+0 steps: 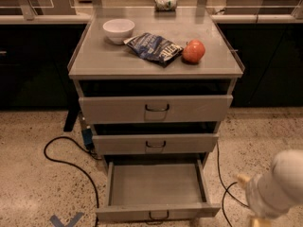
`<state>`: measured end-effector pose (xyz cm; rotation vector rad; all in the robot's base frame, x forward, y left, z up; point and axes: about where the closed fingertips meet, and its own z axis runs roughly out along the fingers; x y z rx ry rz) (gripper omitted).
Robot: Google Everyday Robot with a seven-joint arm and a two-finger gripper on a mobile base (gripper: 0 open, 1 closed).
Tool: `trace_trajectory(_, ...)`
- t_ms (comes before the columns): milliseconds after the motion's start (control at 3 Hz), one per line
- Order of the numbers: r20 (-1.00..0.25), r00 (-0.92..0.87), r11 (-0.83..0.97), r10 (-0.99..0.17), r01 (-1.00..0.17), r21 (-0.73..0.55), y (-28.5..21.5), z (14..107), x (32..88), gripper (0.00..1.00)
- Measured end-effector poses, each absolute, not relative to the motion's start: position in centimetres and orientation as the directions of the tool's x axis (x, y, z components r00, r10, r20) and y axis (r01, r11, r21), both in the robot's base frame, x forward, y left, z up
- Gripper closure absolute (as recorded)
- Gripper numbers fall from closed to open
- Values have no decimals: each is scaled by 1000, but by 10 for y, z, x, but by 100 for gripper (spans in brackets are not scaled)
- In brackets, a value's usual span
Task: Close bottom drawer
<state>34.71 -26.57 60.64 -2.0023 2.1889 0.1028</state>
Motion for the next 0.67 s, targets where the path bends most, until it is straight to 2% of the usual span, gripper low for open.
trace_trajectory(667, -216, -133, 113, -967, -989, 100, -282, 406, 261, 0)
